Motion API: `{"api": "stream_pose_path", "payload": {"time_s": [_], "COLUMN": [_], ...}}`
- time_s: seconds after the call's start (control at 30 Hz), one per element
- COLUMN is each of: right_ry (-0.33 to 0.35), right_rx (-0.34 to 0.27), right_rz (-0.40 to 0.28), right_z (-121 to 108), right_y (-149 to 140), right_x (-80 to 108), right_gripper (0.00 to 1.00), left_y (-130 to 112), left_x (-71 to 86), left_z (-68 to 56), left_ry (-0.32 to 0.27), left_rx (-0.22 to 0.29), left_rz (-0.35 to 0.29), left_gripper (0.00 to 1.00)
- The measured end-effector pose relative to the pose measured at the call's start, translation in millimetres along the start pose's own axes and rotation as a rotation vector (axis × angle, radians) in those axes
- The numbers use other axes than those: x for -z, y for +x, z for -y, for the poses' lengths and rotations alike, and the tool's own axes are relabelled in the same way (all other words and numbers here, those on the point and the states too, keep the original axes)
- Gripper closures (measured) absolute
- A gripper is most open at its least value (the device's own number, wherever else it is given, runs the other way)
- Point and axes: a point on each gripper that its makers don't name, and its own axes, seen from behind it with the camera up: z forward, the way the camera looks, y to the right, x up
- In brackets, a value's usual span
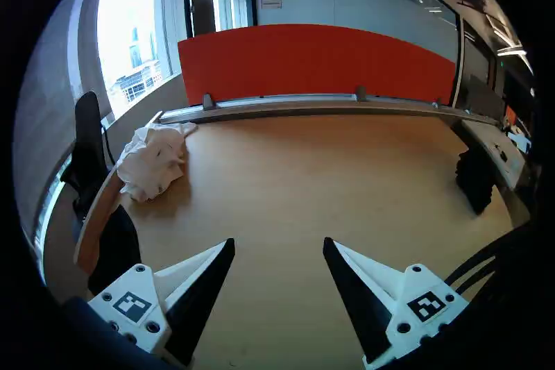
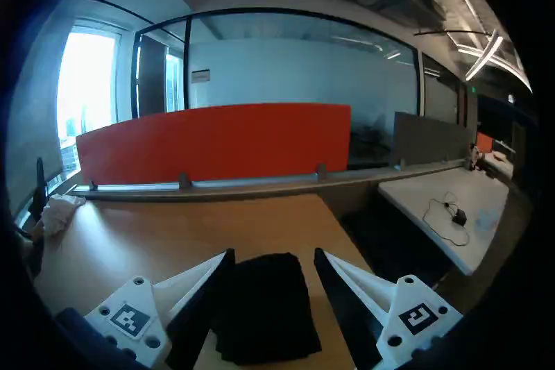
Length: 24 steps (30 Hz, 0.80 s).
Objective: Fold towel
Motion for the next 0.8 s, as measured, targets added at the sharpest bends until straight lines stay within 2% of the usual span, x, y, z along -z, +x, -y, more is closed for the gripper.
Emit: {"api": "stream_pose_path", "payload": {"time_s": [0.4, 0.53, 0.8], "right_ry": [-0.027, -0.022, -0.008], "right_rx": [0.03, 0.038, 0.045], "right_rz": [-0.114, -0.128, -0.16], "right_z": [11, 18, 33], "right_y": [32, 36, 48], "right_x": [12.2, 14.3, 18.3], "right_gripper": [0.11, 0.03, 0.01], "left_y": [34, 48, 87], "left_x": [5.2, 6.7, 14.8], "left_z": [12.6, 17.6, 29.5], "left_ry": [0.033, 0.043, 0.068], "left_rx": [0.019, 0.031, 0.053], "left_rz": [-0.109, -0.155, -0.286], "left_gripper": [0.06, 0.06, 0.06]}}
